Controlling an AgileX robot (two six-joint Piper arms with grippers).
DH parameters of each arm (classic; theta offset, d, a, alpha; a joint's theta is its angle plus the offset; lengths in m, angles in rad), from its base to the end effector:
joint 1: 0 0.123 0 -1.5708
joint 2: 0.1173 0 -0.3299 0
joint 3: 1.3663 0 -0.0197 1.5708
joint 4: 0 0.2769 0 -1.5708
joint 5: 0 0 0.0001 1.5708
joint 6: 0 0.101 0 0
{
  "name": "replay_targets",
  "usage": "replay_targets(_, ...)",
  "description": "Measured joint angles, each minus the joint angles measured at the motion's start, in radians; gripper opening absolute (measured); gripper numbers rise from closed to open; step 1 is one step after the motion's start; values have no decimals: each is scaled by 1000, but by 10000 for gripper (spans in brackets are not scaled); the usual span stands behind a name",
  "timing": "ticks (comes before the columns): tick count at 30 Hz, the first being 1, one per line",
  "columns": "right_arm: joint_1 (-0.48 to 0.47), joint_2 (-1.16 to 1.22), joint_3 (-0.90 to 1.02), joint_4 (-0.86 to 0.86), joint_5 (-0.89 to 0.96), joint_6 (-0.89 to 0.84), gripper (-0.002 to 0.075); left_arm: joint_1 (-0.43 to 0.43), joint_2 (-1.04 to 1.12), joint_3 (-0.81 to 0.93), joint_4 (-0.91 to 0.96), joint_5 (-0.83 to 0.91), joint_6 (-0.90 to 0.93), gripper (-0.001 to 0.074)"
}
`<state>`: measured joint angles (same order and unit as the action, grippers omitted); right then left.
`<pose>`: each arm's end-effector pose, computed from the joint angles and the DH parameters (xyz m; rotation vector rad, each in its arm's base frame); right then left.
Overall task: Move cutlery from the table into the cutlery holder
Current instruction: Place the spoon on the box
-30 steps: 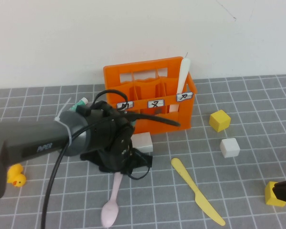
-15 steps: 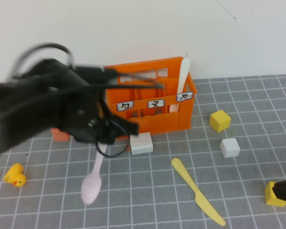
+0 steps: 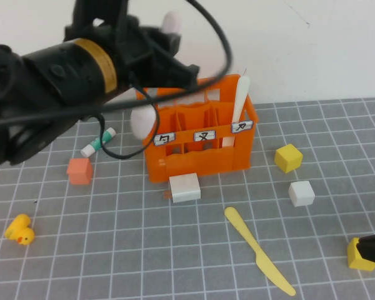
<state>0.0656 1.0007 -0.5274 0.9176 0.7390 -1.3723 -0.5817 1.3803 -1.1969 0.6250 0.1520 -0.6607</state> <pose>0.1692 0.0653 0.2672 -0.9846 2.1081 0.4294 0.2987 -0.1856 0.4230 0.4197 1.7552 -0.3666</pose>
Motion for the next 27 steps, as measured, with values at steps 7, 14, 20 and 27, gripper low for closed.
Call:
replay_targets(7, 0, 0, 0, 0, 0, -5, -3, 0, 45, 0, 166, -152, 0, 175)
replay_targets(14, 0, 0, 0, 0, 15, -9, -3, 33, 143, 0, 272, -272, -5, 175)
replay_targets(20, 0, 0, 0, 0, 16, -22, -3, 136, 215, 0, 158, -433, -25, 175)
replay_targets(27, 0, 0, 0, 0, 17, -26, -3, 231, 281, 0, 47, -574, -30, 175)
